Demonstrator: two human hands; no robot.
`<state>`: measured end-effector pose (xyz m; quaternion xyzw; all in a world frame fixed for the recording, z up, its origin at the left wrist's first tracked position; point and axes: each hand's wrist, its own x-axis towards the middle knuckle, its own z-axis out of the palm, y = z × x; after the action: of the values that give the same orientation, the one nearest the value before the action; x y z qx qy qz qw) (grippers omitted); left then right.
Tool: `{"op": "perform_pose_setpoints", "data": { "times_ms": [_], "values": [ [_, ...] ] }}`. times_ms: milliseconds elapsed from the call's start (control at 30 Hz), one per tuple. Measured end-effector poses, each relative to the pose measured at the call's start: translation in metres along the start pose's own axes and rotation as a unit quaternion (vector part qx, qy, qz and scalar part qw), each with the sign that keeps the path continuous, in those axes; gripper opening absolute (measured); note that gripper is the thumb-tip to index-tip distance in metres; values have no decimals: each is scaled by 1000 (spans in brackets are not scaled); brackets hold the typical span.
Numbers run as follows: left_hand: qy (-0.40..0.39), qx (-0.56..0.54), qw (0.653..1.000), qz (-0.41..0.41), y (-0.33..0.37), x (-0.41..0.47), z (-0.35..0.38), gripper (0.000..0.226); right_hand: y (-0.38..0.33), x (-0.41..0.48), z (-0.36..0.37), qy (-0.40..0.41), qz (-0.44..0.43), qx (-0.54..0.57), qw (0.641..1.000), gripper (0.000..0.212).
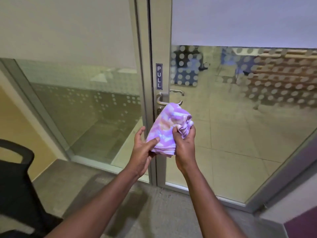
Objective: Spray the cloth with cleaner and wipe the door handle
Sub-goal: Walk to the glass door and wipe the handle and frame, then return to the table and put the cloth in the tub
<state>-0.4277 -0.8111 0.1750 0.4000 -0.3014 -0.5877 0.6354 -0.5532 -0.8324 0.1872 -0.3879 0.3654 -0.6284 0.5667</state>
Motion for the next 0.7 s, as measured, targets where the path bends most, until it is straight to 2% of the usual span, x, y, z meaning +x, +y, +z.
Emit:
{"op": "perform_pose_setpoints", "data": {
  "times_ms": [167,267,400,467,533,633,700],
  "values": [
    [70,35,995,68,6,-39,-31,65,4,-43,7,-33,12,-54,998,64],
    [106,9,991,74,13,-65,-51,60,9,-69,9,-20,41,-50,998,46],
    [124,30,989,79,24,-105,-83,18,20,-106,14,-27,71,-75,994,34],
    [136,56,986,84,27,-129,-103,11,29,-129,23,-42,83,-71,993,27],
    [134,80,984,85,29,-153,-124,21,37,-153,35,-53,101,-75,991,23],
    [129,118,982,70,34,-196,-159,60,51,-196,60,-58,140,-87,985,38],
    [131,149,978,65,38,-225,-183,77,62,-225,73,-59,159,-99,980,38]
  ]
}}
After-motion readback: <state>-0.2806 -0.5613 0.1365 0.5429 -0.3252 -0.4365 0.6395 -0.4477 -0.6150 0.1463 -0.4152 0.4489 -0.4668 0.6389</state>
